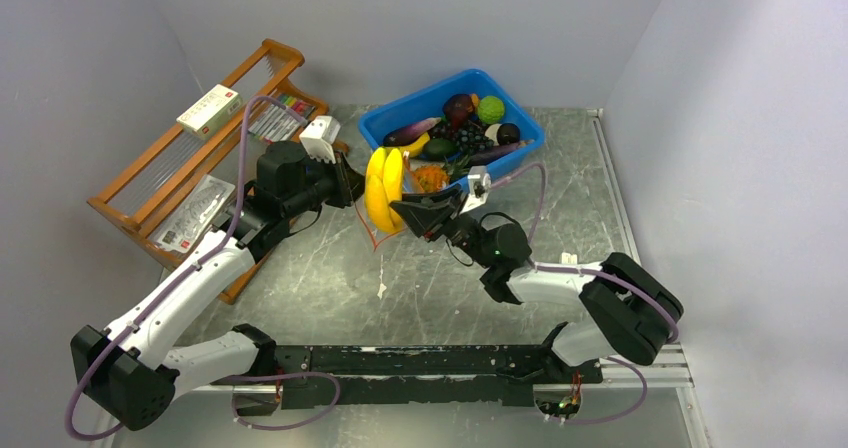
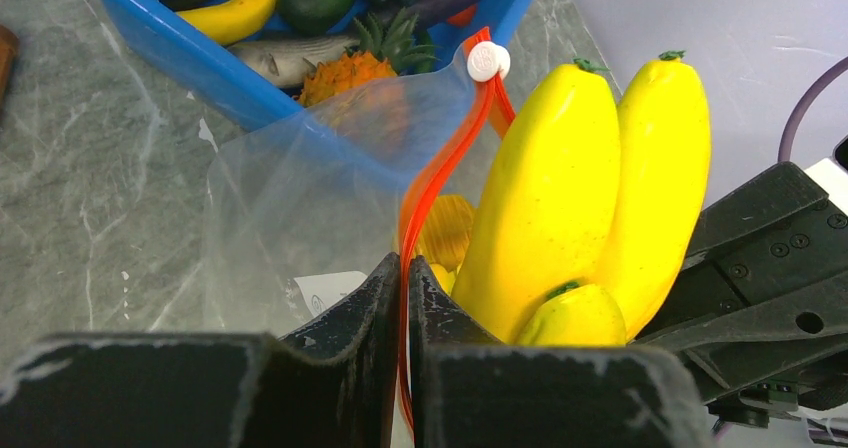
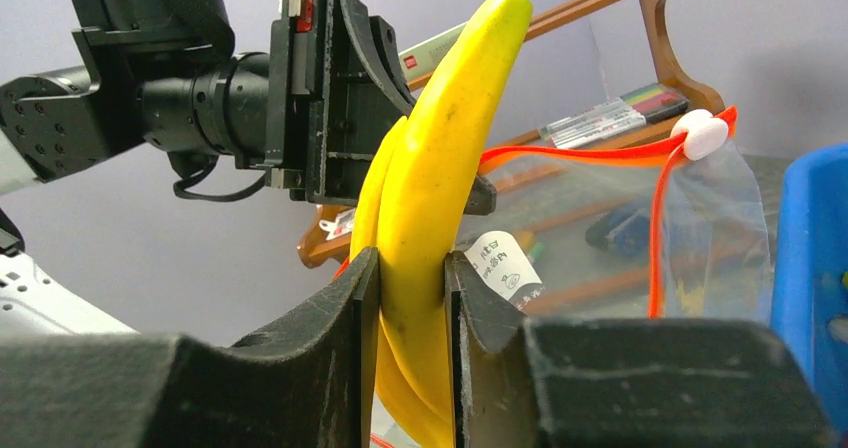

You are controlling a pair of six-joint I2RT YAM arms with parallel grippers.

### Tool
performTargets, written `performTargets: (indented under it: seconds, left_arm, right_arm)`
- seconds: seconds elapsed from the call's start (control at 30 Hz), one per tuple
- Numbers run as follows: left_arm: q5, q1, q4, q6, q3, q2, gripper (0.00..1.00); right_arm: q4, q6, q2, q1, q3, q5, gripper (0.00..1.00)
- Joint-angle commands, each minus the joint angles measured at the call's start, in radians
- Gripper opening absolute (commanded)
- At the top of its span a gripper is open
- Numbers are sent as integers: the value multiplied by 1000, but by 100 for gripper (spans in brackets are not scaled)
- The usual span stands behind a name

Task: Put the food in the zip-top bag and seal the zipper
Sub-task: Place the fake fruit in the zipper food storage bag.

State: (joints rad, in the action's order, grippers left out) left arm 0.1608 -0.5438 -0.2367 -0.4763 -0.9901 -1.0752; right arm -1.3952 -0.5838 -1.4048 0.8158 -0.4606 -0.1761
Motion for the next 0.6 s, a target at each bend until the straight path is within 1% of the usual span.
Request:
performTargets:
  seconds: [0.0,0.1,0.27,0.43,0.57]
  left_arm:
    - [35,7,16,-11,8,14,7]
    - [43,9,25,-18,14,14,7]
    - [61,9,25,-24,3,10,7]
    - [54,10,0,-10,-10,15,7]
    - [49,12,-3,-13,-4,27,7]
  right_arm:
    - [24,52,28,4,-11,-21,25]
    - [43,98,35,4,-6,-38,27]
    - [175,182,64,4,-36,-72,33]
    - [259,202,87,4,-78,-129,38]
    - [347,225,102,4,-110,-146,39]
